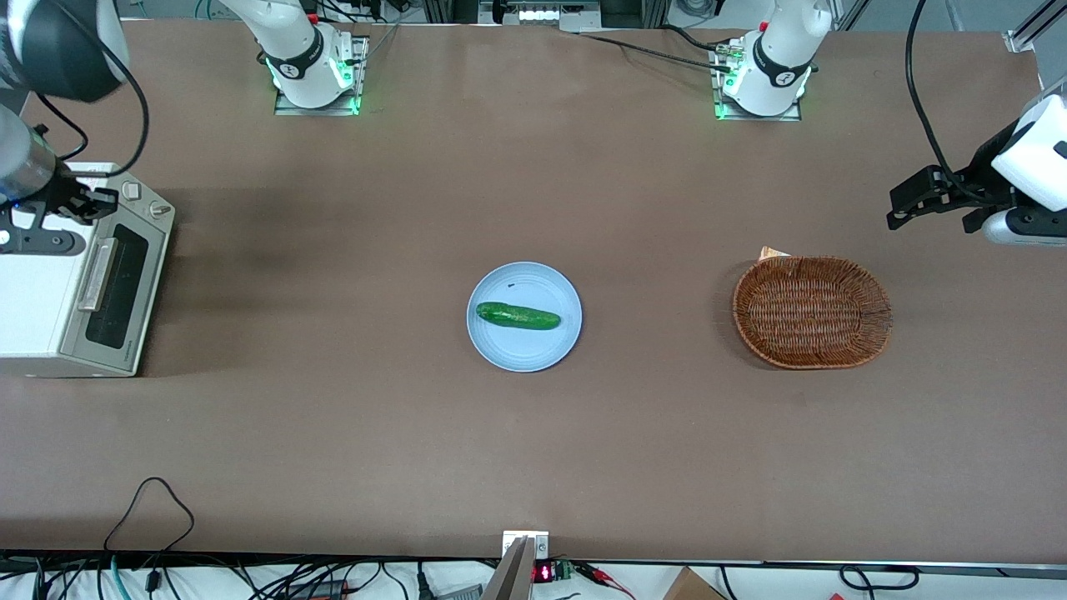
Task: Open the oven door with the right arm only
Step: 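Move the right gripper down onto the toaster oven's silver door handle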
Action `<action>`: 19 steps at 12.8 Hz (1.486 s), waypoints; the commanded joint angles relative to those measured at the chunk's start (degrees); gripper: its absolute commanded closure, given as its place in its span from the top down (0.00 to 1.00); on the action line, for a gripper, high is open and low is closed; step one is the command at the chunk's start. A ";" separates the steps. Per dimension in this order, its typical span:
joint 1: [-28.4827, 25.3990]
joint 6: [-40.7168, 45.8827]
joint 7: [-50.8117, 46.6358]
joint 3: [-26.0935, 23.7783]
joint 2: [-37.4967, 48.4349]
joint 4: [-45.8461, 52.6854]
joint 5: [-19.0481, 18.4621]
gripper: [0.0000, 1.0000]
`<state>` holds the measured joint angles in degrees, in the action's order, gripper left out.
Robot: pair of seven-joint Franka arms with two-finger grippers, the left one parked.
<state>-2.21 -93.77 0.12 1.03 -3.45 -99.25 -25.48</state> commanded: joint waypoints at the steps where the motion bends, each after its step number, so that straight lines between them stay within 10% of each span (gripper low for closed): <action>1: 0.63 -4.82 -3.26 -0.33 -2.17 -3.39 -9.03 0.01; 10: 2.91 -20.04 -22.61 -0.24 -7.54 -15.96 -31.62 0.00; 19: 4.23 -24.61 -27.36 0.11 -9.73 -18.70 -32.79 0.00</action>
<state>1.18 -116.89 -25.41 1.22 -12.96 -116.98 -56.59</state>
